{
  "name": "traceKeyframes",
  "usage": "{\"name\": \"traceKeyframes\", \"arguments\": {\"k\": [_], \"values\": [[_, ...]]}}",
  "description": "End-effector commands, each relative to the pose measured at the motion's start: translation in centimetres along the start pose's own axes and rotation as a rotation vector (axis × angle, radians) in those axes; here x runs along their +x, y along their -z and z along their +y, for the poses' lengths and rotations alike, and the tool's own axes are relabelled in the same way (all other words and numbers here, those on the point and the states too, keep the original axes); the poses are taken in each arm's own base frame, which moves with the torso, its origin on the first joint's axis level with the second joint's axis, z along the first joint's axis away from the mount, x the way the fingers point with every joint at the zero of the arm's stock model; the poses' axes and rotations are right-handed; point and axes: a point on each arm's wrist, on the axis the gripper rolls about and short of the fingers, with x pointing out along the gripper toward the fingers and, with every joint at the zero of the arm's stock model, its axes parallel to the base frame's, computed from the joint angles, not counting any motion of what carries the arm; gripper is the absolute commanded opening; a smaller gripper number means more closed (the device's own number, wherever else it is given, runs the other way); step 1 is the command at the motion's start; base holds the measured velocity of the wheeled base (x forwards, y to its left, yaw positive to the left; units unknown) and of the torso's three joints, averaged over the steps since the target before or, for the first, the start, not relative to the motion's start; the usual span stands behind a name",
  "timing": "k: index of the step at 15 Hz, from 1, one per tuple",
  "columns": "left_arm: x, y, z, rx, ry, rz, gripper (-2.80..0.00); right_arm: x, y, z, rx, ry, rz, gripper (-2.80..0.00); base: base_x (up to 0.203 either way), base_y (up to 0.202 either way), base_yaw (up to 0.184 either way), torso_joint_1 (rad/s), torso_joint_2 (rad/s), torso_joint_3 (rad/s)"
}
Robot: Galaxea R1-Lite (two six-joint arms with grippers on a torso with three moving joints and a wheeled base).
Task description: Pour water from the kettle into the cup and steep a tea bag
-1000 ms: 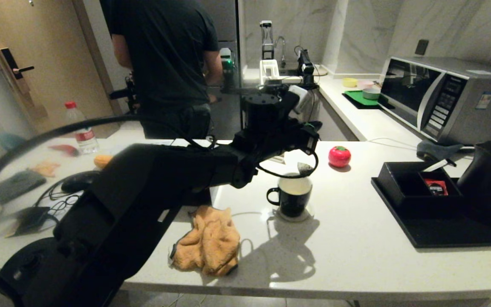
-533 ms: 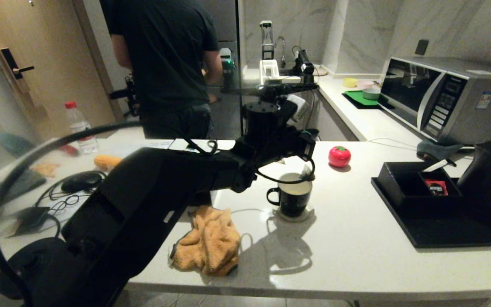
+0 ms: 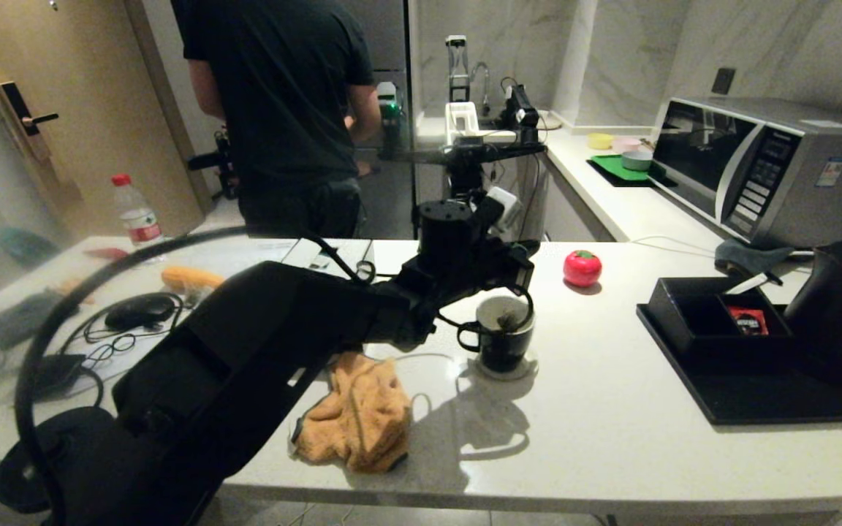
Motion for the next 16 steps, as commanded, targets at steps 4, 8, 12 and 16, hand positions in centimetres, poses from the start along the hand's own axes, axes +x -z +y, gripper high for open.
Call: {"name": "traceKeyframes", "arguments": {"k": [4,8,12,16], "values": [[-0.9,3.0,-0.1,-0.013,-0.002,0.043,-2.80,0.0,0.0,0.0,0.001,0.000,-0.001,-2.80,0.000,0.000,0.000,0.000,0.00,0.000],[-1.3,4.1,-0.5,-0.012,0.001,0.037,-2.80,0.0,0.0,0.0,0.000,0.000,-0.001,-2.80,0.000,0.000,0.000,0.000,0.00,0.000],[-1.6,2.1,-0.4,-0.003,-0.006,0.005,-2.80,0.0,0.0,0.0,0.000,0.000,-0.001,-2.80,0.000,0.000,0.000,0.000,0.00,0.000],[-2.4,-1.1,-0.3,0.013,-0.036,-0.045,-2.80,0.0,0.0,0.0,0.000,0.000,-0.001,-2.80,0.000,0.000,0.000,0.000,0.00,0.000]]}}
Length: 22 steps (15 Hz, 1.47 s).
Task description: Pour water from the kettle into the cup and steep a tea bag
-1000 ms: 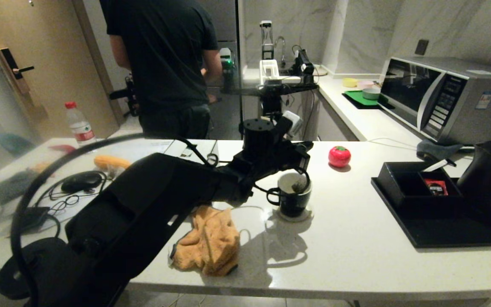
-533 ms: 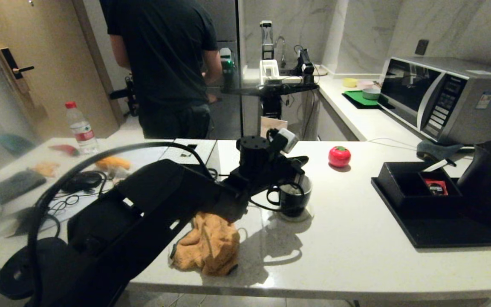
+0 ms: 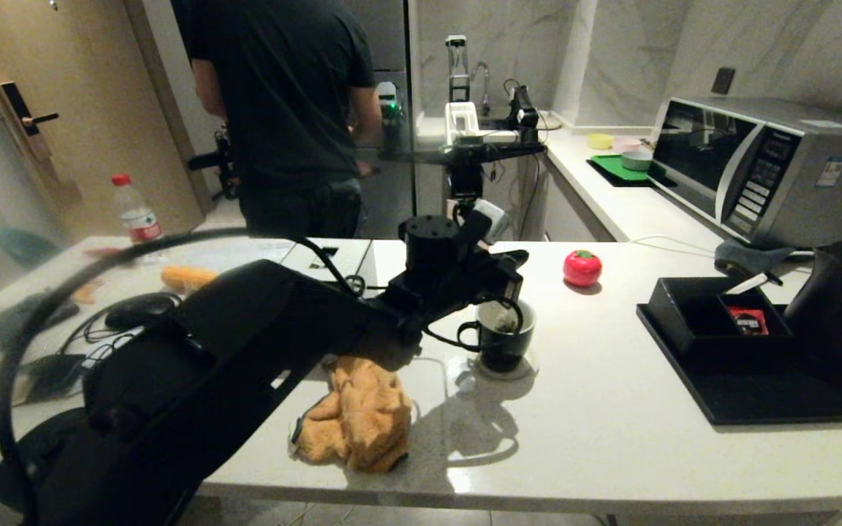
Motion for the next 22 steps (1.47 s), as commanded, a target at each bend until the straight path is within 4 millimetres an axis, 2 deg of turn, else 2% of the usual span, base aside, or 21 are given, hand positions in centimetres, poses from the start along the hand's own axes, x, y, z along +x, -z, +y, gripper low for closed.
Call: {"name": "traceKeyframes", "arguments": {"k": [1,3,6,16,20,22], "values": [[-0.8,-2.9,0.1,0.012,-0.007,-0.046,-2.80,0.0,0.0,0.0,0.000,0.000,-0.001,-2.80,0.000,0.000,0.000,0.000,0.00,0.000],[-1.4,-4.7,0.2,0.013,-0.010,-0.049,-2.80,0.0,0.0,0.0,0.001,0.000,-0.001,-2.80,0.000,0.000,0.000,0.000,0.00,0.000],[-2.0,-6.2,0.2,0.010,-0.011,-0.037,-2.80,0.0,0.0,0.0,0.000,0.000,-0.001,-2.80,0.000,0.000,0.000,0.000,0.00,0.000],[-2.0,-5.6,0.2,-0.003,-0.008,0.015,-2.80,0.0,0.0,0.0,0.001,0.000,-0.001,-2.80,0.000,0.000,0.000,0.000,0.00,0.000],[-2.2,-5.7,0.8,-0.006,-0.022,0.026,-2.80,0.0,0.0,0.0,0.000,0.000,-0.001,-2.80,0.000,0.000,0.000,0.000,0.00,0.000],[-2.3,-6.4,1.5,0.002,-0.037,0.000,-2.80,0.0,0.0,0.0,0.000,0.000,-0.001,-2.80,0.000,0.000,0.000,0.000,0.00,0.000]]}}
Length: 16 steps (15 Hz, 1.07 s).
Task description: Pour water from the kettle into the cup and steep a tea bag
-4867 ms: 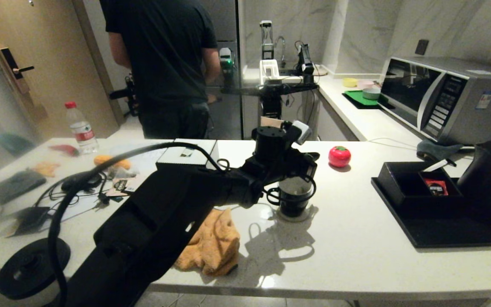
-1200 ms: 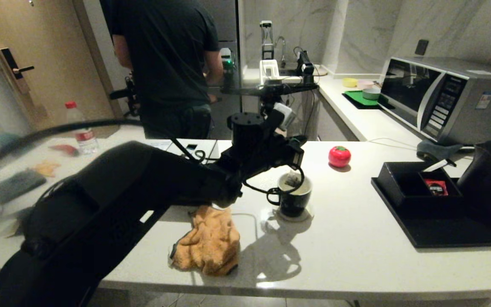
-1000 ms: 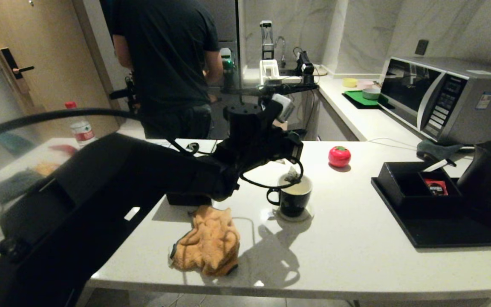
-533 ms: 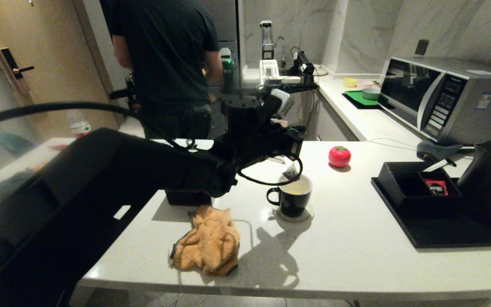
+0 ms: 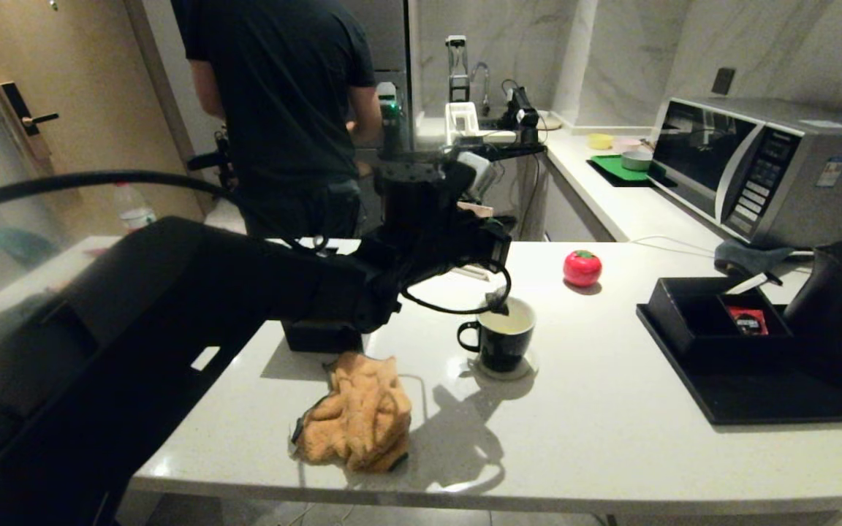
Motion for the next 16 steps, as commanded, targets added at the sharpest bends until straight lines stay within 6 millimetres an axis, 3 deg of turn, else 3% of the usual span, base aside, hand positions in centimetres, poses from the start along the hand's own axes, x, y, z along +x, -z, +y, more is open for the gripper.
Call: {"name": "traceKeyframes", "arguments": {"k": [1,10,16], "values": [[0.0,-1.0,0.9,0.011,-0.018,-0.039,-2.80,0.0,0.0,0.0,0.000,0.000,-0.001,-2.80,0.000,0.000,0.000,0.000,0.00,0.000],[-1.2,-4.9,5.4,0.058,-0.116,-0.168,-2.80,0.0,0.0,0.0,0.001,0.000,-0.001,-2.80,0.000,0.000,0.000,0.000,0.00,0.000],[-3.7,-7.6,8.9,0.093,-0.202,-0.238,-2.80,0.0,0.0,0.0,0.000,0.000,-0.001,-2.80,0.000,0.000,0.000,0.000,0.00,0.000]]}}
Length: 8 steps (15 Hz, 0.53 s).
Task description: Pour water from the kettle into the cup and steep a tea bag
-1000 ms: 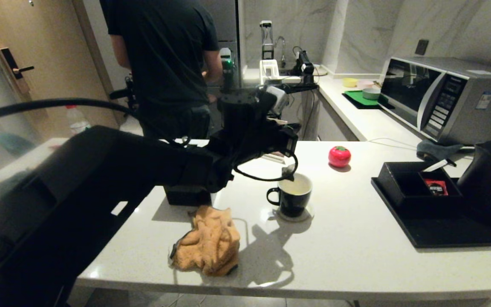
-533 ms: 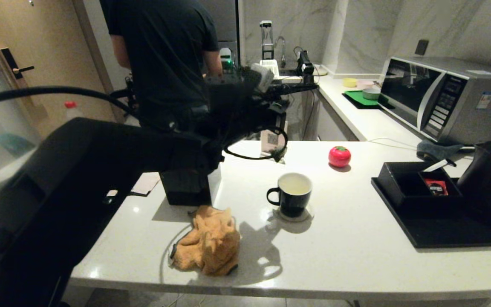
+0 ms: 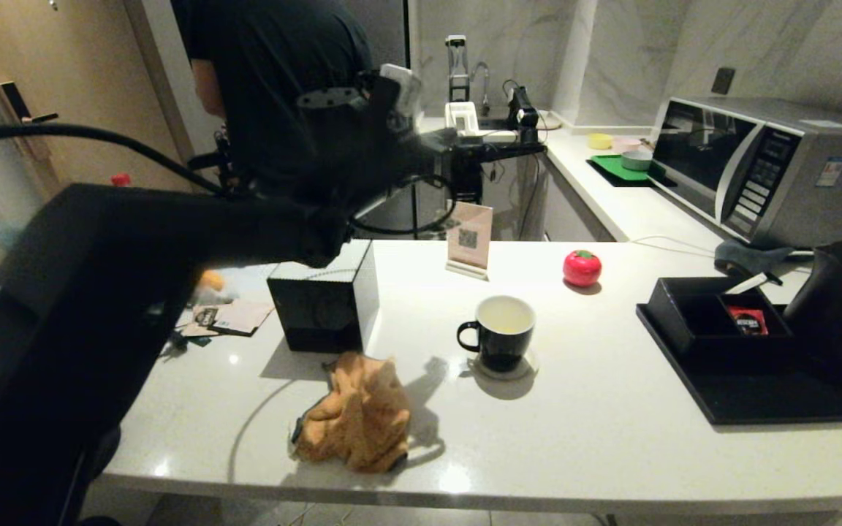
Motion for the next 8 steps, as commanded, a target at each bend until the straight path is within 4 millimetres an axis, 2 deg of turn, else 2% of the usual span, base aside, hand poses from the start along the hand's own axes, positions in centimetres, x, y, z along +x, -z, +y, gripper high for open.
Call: {"name": "traceKeyframes", "arguments": {"k": [1,6,8], "values": [[-0.9,-1.6,1.7,0.019,-0.037,-0.032,-2.80,0.0,0.0,0.0,0.001,0.000,-0.001,-2.80,0.000,0.000,0.000,0.000,0.00,0.000],[-3.4,-4.7,6.3,0.066,-0.143,-0.075,-2.80,0.0,0.0,0.0,0.000,0.000,-0.001,-2.80,0.000,0.000,0.000,0.000,0.00,0.000],[-4.2,-5.5,7.2,0.079,-0.168,-0.082,-2.80,0.0,0.0,0.0,0.000,0.000,-0.001,-2.80,0.000,0.000,0.000,0.000,0.00,0.000]]}}
